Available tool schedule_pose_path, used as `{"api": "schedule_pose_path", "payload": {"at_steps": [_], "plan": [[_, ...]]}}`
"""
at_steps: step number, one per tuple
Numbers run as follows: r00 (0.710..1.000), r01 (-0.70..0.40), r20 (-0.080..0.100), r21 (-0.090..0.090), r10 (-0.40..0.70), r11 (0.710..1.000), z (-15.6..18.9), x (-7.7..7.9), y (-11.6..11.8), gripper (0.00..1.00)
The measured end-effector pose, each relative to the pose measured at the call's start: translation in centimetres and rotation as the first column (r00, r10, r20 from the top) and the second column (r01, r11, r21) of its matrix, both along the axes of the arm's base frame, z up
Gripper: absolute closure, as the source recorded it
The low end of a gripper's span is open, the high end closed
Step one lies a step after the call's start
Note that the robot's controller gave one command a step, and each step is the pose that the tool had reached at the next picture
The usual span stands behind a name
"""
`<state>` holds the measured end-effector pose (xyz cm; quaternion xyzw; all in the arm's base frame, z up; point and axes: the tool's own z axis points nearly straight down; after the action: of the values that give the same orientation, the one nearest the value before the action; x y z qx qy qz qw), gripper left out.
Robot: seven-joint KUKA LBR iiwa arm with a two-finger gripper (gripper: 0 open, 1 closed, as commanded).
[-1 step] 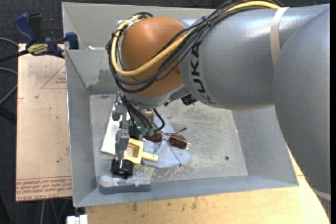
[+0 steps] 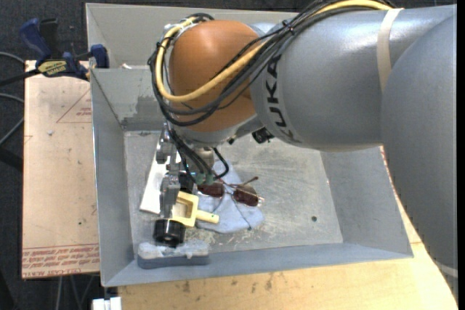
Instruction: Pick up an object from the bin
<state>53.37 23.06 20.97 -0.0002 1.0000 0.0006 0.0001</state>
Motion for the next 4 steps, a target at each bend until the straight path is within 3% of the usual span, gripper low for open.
{"api": "schedule_pose_path", "payload": {"at_steps": [1, 2, 3, 4], "plan": [[0.998, -0.067, 0.004, 0.001, 0.067, 0.998, -4.8, -1.9, -2.4, 0.00], [1.000, 0.020, 0.006, 0.002, -0.020, 1.000, -11.3, -3.7, -1.4, 0.00], [1.000, -0.029, 0.003, 0.006, 0.029, 1.000, -12.8, -2.5, -2.5, 1.00], [1.000, -0.030, 0.003, 0.006, 0.030, 1.000, -12.8, -2.5, -2.5, 1.00]]}}
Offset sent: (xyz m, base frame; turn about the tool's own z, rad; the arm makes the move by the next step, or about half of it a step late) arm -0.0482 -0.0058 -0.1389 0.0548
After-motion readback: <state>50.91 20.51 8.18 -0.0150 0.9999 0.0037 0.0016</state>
